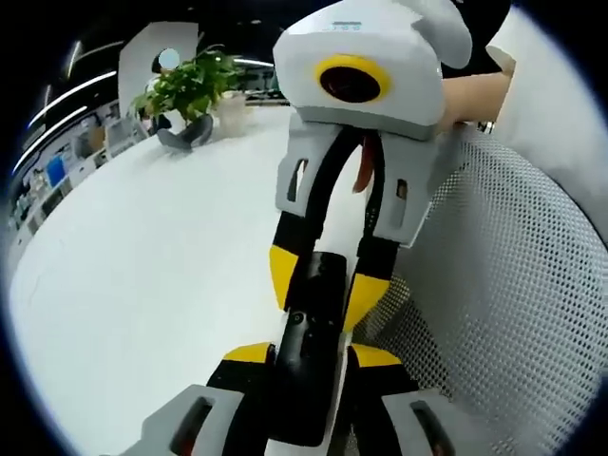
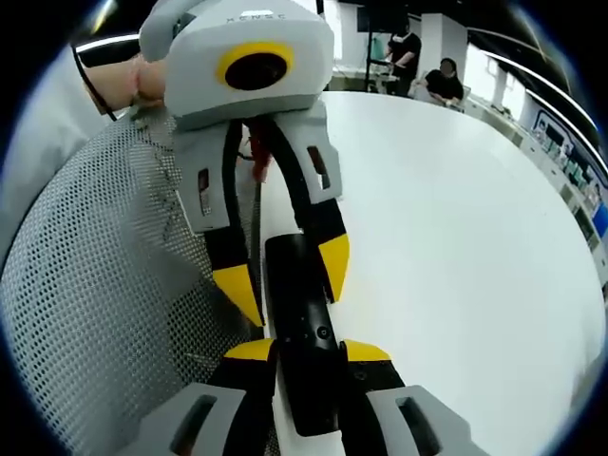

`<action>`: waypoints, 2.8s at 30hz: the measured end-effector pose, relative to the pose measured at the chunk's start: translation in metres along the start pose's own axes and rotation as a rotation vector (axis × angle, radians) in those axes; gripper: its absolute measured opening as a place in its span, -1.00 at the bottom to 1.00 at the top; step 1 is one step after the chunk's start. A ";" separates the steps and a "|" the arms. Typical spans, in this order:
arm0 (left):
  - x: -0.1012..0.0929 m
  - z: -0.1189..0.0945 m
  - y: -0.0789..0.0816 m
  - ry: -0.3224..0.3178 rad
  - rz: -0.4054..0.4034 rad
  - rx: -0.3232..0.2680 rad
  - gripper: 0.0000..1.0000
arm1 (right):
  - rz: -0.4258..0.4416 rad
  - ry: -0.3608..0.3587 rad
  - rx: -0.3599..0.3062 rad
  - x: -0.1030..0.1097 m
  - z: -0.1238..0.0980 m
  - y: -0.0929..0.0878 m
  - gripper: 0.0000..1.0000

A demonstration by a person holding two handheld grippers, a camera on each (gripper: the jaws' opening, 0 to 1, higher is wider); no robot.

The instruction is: Press the specified remote control buttons in sequence, fully releasing each button before pressing the next.

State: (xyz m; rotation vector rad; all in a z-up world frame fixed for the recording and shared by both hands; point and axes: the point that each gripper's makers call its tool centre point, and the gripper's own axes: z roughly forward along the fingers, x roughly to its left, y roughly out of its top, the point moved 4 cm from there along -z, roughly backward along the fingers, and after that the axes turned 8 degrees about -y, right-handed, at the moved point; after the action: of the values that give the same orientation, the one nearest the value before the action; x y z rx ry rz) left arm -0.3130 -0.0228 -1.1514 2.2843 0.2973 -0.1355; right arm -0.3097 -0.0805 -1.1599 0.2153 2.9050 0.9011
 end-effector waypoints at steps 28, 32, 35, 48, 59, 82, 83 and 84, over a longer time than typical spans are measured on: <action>0.024 -0.138 0.053 0.442 -0.113 -0.496 0.48 | -0.002 -0.008 0.016 -0.006 0.001 0.005 -0.57; 0.027 -0.154 0.052 0.524 -0.111 -0.542 0.65 | -0.005 -0.007 0.020 -0.010 0.003 0.007 -0.57; 0.027 -0.163 0.053 0.558 -0.121 -0.590 0.77 | -0.011 -0.007 0.022 -0.014 0.004 0.008 -0.57; 0.027 -0.178 0.051 0.604 -0.170 -0.696 1.00 | 0.029 0.004 0.026 -0.045 0.011 0.016 -0.57; 0.031 -0.176 0.037 0.619 -0.221 -0.691 0.98 | 0.088 0.012 0.026 -0.085 0.018 0.023 -0.57; 0.037 -0.172 0.032 0.609 -0.254 -0.677 0.96 | 0.195 -0.021 0.016 -0.163 0.027 0.029 -0.57; 0.037 -0.172 0.032 0.607 -0.254 -0.678 0.96 | 0.188 -0.025 0.021 -0.167 0.027 0.028 -0.57; 0.037 -0.171 0.032 0.604 -0.256 -0.677 0.96 | 0.175 -0.032 0.027 -0.171 0.027 0.028 -0.57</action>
State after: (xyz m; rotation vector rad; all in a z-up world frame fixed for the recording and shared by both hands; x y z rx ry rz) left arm -0.2685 0.0907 -1.0217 1.5565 0.8104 0.4700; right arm -0.1350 -0.0697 -1.1583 0.4874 2.9052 0.8742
